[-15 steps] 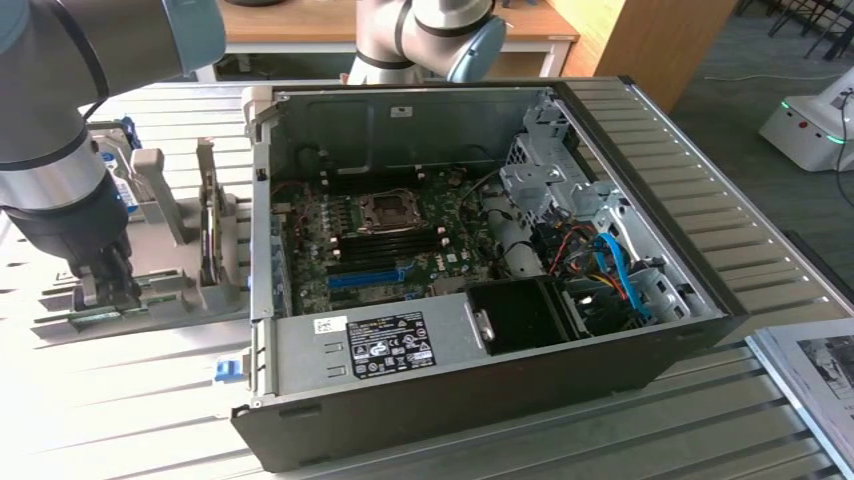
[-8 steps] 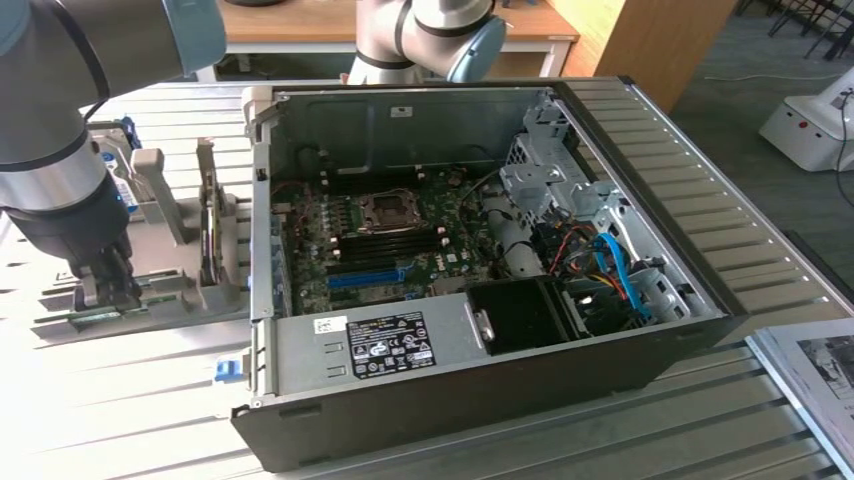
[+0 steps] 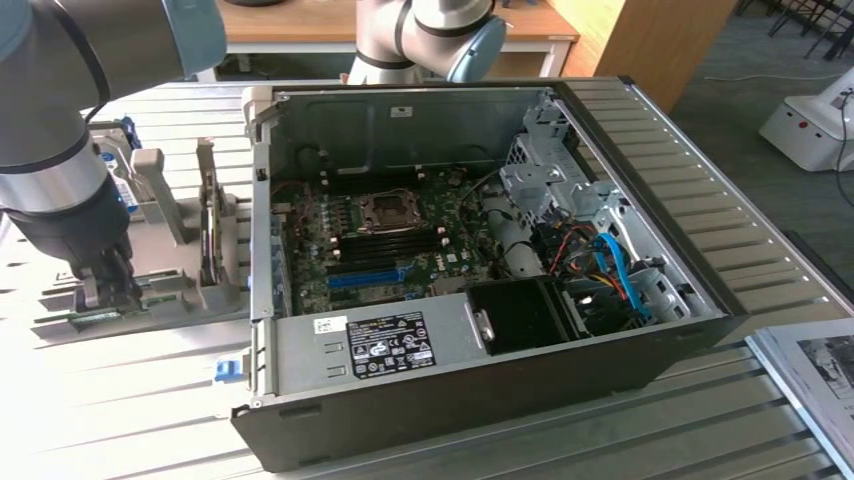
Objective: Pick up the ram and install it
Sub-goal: 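Pick up the ram and move it above insertion slot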
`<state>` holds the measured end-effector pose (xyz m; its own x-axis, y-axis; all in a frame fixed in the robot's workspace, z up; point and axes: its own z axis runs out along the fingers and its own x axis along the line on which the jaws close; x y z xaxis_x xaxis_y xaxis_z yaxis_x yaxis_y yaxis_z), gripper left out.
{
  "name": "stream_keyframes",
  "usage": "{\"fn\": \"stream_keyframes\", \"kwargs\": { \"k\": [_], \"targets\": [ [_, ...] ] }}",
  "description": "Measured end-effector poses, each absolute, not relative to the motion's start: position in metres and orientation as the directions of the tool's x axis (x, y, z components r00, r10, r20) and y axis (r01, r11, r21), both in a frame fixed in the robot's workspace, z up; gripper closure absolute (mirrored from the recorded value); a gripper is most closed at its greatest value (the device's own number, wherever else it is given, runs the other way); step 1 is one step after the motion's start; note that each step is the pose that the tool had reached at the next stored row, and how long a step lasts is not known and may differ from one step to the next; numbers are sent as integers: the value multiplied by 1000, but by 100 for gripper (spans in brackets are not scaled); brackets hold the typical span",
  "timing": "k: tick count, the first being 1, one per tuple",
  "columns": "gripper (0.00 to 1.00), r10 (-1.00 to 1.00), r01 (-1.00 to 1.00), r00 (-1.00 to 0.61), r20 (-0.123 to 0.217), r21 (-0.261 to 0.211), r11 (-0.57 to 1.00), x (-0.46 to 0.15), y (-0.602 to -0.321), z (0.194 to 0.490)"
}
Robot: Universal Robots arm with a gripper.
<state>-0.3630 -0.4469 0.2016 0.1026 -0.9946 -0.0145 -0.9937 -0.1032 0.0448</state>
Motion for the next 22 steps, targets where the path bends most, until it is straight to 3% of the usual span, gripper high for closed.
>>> {"fn": "stream_keyframes", "kwargs": {
  "k": [22],
  "targets": [
    [79,-995,-994,103,-15,45,-103,-363,-448,199]
  ]
}}
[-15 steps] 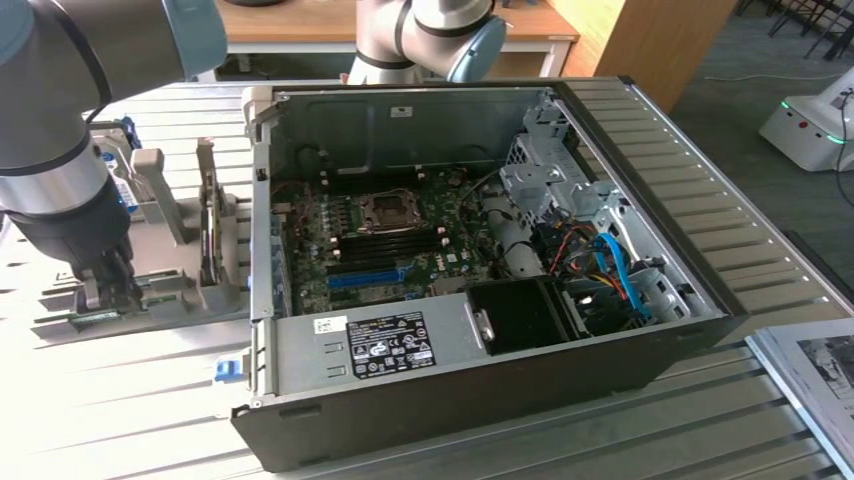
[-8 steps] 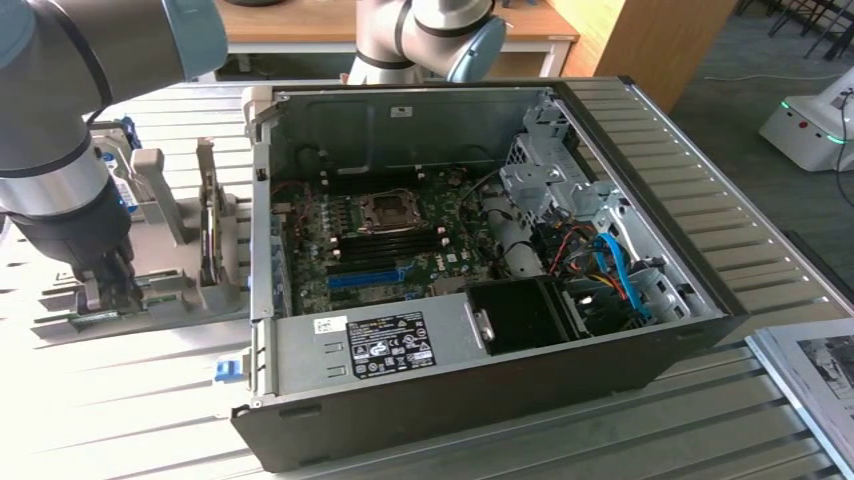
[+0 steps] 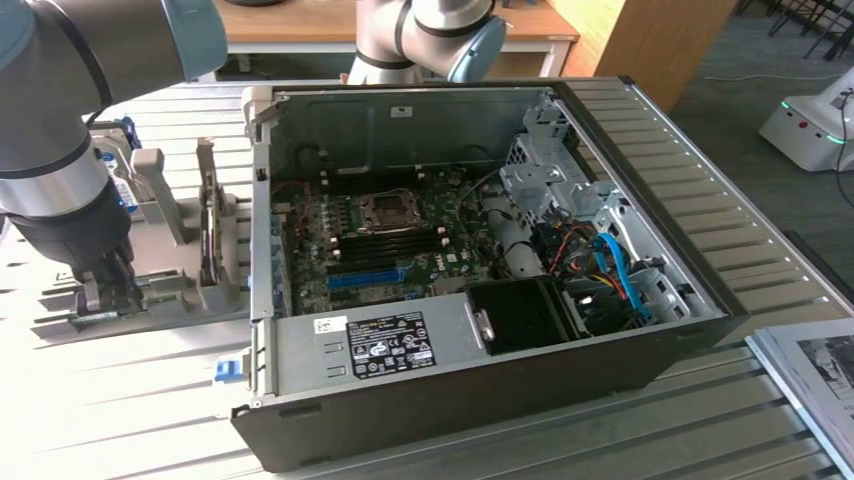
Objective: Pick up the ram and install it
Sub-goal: 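Pick up the ram and move it above insertion slot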
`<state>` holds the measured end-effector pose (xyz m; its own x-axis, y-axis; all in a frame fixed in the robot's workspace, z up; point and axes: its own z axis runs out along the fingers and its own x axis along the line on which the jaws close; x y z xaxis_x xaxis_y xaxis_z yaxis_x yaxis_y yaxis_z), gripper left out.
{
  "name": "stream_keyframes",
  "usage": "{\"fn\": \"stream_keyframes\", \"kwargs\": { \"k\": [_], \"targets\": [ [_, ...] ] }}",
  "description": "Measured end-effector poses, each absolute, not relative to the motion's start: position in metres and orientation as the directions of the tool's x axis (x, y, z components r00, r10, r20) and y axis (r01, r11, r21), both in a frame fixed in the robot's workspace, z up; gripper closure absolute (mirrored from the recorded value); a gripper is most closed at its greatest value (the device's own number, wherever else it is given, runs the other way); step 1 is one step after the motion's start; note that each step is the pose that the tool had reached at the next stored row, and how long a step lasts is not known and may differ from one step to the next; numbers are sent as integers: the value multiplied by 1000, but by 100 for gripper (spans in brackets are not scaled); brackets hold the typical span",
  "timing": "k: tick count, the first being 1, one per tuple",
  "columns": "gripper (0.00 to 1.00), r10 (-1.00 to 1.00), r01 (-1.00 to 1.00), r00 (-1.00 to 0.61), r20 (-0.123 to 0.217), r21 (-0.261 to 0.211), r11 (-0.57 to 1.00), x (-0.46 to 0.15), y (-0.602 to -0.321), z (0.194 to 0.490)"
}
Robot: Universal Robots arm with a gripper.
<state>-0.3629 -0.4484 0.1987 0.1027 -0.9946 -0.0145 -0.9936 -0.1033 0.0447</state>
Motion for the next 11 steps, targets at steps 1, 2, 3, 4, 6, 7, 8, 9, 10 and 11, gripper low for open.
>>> {"fn": "stream_keyframes", "kwargs": {
  "k": [1,2,3,4,6,7,8,9,10,11],
  "targets": [
    [79,-995,-994,103,-14,45,-103,-363,-448,199],
    [79,-995,-994,103,-14,45,-103,-363,-449,199],
    [79,-995,-994,103,-15,45,-103,-363,-449,199],
    [79,-995,-994,103,-15,45,-103,-363,-449,199],
    [79,-995,-994,103,-15,45,-103,-363,-449,199],
    [79,-995,-994,103,-15,45,-103,-363,-449,199],
    [79,-995,-994,103,-15,45,-103,-363,-449,199],
    [79,-995,-994,103,-15,45,-103,-363,-449,200],
    [79,-995,-994,103,-15,45,-103,-363,-449,200],
    [79,-995,-994,103,-15,45,-103,-363,-449,200]
  ]
}}
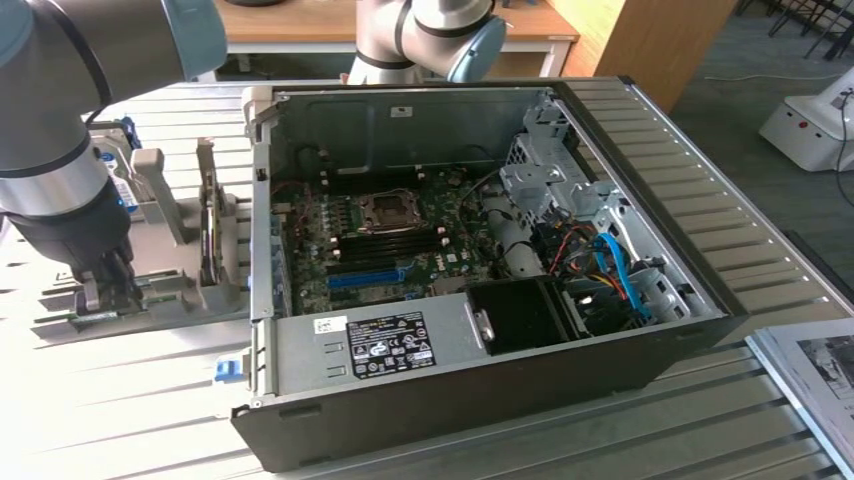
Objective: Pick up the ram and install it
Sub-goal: 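Pick up the ram and move it above insertion slot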
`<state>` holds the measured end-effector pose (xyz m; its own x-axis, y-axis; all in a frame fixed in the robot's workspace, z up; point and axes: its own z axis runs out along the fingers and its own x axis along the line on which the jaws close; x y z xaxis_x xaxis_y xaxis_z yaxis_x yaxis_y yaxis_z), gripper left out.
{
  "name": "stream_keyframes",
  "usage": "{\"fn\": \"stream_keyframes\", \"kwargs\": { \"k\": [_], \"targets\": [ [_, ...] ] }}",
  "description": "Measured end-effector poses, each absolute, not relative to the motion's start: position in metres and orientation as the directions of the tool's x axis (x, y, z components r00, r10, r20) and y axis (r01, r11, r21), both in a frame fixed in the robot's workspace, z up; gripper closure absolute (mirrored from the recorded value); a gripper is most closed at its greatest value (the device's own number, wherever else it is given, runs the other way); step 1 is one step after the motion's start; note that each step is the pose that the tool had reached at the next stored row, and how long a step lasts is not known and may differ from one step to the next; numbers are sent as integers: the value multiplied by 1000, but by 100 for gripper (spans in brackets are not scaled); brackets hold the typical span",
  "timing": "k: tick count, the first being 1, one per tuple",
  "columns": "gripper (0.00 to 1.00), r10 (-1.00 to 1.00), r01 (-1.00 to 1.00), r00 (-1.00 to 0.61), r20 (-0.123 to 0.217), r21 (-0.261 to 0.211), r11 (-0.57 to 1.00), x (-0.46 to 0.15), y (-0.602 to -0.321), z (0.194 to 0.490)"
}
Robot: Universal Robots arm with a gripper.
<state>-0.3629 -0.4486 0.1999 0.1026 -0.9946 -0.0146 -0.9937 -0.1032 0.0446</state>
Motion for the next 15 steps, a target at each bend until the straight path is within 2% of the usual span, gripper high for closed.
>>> {"fn": "stream_keyframes", "kwargs": {
  "k": [10,12,13,15],
  "targets": [
    [79,-995,-994,103,-15,45,-103,-363,-449,200],
    [80,-995,-994,103,-15,45,-103,-363,-449,200],
    [87,-995,-994,103,-15,45,-103,-363,-449,200],
    [87,-995,-994,103,-15,45,-103,-363,-449,200]
  ]
}}
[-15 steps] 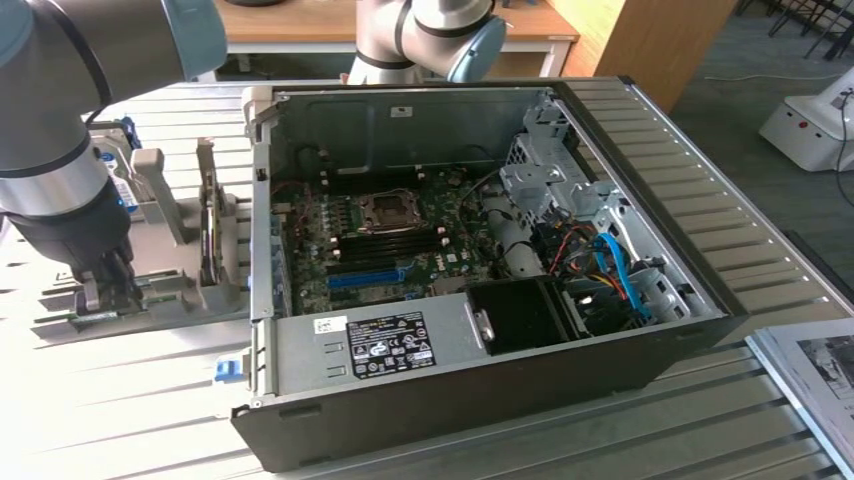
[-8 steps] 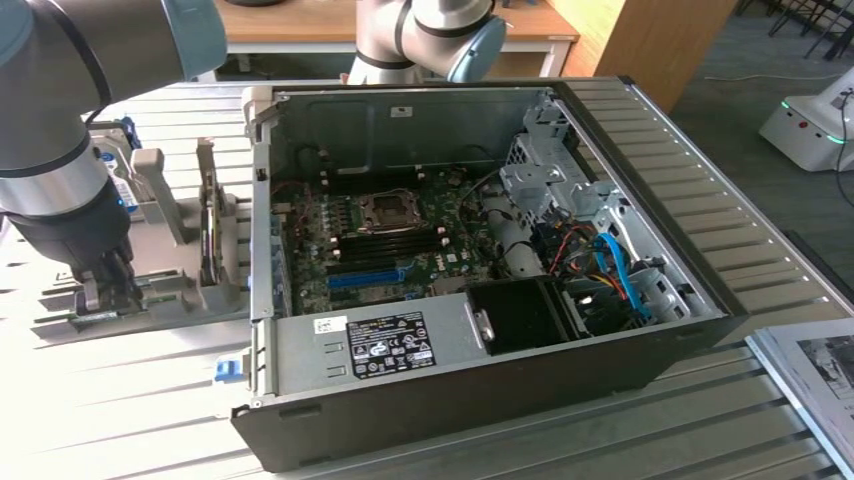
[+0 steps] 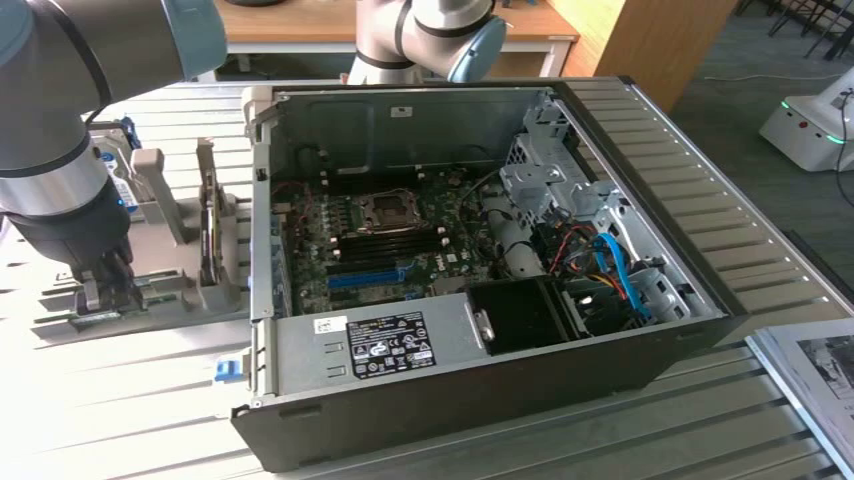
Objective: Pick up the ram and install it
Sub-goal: 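Pick up the ram and move it above insertion slot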
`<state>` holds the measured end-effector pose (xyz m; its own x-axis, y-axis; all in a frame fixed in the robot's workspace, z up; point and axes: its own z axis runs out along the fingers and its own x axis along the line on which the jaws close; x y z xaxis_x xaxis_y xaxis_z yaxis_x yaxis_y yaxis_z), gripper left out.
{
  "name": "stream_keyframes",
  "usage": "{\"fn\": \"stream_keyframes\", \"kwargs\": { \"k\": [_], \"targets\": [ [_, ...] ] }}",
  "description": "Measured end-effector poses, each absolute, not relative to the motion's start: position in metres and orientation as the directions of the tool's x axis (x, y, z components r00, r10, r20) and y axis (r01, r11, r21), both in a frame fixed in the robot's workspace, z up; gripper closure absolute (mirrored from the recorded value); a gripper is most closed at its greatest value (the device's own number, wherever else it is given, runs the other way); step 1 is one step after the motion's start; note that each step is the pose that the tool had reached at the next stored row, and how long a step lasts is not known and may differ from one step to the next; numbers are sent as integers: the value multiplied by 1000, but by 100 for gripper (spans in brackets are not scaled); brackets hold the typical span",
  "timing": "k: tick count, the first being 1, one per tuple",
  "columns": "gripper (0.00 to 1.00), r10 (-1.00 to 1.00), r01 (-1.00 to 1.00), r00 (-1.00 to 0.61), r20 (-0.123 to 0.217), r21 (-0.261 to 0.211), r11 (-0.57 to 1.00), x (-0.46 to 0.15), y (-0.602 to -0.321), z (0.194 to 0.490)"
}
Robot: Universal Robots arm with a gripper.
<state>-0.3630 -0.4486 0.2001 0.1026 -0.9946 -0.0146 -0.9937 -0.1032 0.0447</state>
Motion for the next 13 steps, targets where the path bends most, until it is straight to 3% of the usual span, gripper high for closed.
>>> {"fn": "stream_keyframes", "kwargs": {
  "k": [13],
  "targets": [
    [88,-995,-994,103,-15,45,-103,-363,-449,200]
  ]
}}
